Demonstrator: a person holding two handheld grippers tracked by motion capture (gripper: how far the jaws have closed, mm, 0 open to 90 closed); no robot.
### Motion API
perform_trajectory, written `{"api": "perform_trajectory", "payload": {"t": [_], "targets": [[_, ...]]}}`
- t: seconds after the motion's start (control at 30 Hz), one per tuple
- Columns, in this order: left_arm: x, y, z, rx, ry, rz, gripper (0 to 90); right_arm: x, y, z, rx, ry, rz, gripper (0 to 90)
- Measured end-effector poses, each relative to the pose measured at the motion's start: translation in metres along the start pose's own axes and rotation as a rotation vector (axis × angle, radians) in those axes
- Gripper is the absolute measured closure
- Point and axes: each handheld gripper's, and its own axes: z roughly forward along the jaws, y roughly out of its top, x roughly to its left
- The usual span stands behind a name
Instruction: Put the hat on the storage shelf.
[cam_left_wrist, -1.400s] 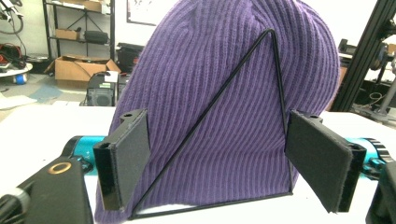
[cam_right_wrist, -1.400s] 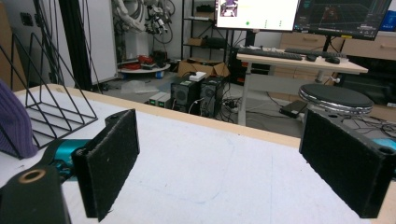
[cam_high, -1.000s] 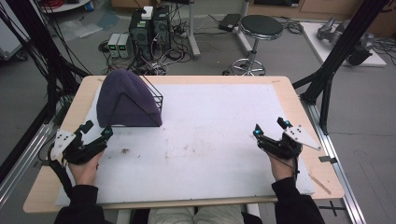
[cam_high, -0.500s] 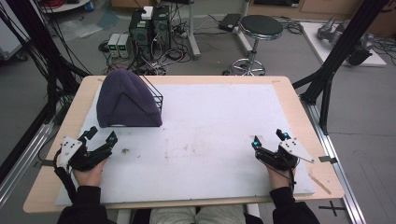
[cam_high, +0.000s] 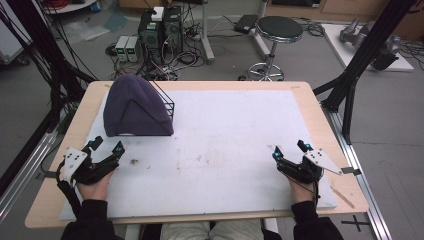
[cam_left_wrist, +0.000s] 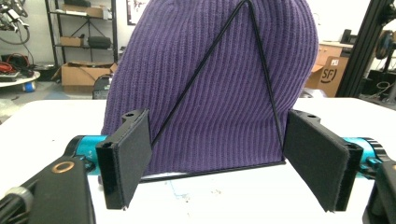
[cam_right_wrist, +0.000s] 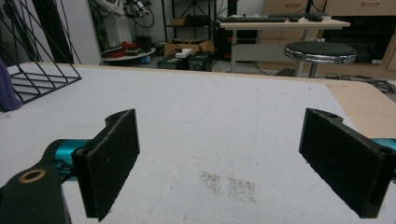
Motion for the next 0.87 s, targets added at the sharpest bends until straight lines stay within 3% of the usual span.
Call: {"api": "perform_trajectory", "payload": {"t": [0.17, 0.67, 0.87], "targets": [[-0.0020, 0.0010, 0.0001, -0.007, -0.002, 0.016, 24.1, 0.0000, -0.0006, 0.0005, 0.006, 0.005, 0.002, 11.4], [-0.0005, -0.0012, 0.0031, 0.004, -0.038, -0.006, 22.3, 0.0011, -0.0016, 0.0024, 0.023, 0.028, 0.016, 11.4], [-0.0019, 0.0023, 0.0061, 0.050, -0.053, 0.001, 17.0, 0.0002, -0.0012, 0.0030, 0.020, 0.051, 0.032, 11.4]]}}
